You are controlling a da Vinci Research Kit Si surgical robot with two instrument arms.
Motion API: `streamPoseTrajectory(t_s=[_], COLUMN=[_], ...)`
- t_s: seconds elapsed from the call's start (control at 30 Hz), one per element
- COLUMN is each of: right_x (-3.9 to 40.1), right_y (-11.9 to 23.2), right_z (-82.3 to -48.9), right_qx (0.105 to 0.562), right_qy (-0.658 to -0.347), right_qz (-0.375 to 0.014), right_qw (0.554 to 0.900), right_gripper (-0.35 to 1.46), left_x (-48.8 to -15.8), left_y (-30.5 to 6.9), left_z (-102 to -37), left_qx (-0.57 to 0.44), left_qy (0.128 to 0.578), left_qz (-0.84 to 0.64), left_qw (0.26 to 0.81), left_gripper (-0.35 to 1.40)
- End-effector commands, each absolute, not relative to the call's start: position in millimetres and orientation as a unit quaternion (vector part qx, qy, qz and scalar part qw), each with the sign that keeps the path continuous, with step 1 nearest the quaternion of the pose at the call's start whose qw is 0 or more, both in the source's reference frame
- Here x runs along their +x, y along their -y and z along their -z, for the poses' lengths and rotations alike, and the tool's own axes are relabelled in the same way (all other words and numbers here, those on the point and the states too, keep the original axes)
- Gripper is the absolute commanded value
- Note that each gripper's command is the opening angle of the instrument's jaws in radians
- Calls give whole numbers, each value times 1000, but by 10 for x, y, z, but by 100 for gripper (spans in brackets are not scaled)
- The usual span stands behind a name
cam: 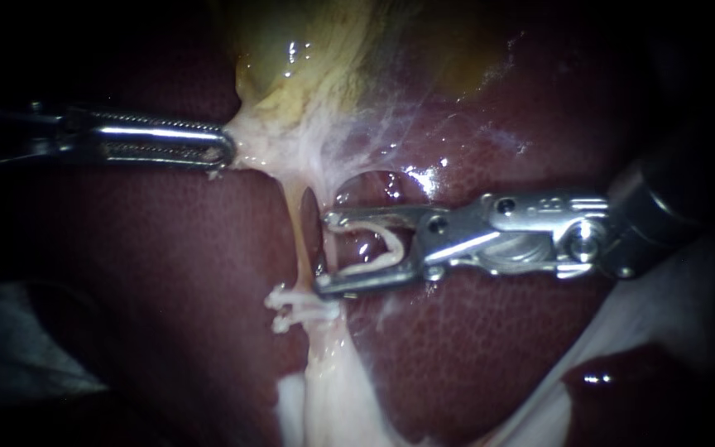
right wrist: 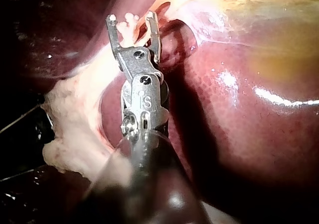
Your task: Clipping third clip left tube
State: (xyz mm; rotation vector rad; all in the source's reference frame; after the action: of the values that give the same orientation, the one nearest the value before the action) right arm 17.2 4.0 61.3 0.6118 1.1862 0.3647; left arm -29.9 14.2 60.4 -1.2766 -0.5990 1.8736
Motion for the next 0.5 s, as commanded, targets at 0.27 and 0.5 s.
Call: streamPoseTrajectory(t_s=[0.27, 0.5], right_x=[180, 181], right_y=[-41, -41], right_z=[-653, -677], right_qx=[300, 321], right_qy=[-545, -542], right_qz=[-179, -180], right_qw=[762, 755], right_gripper=[49, 49], left_x=[-299, -299], left_y=[-142, -142], left_z=[-604, -605], left_qx=[-502, -502], left_qy=[235, 235], left_qz=[-736, -737], left_qw=[388, 388], left_gripper=[-35, -35])
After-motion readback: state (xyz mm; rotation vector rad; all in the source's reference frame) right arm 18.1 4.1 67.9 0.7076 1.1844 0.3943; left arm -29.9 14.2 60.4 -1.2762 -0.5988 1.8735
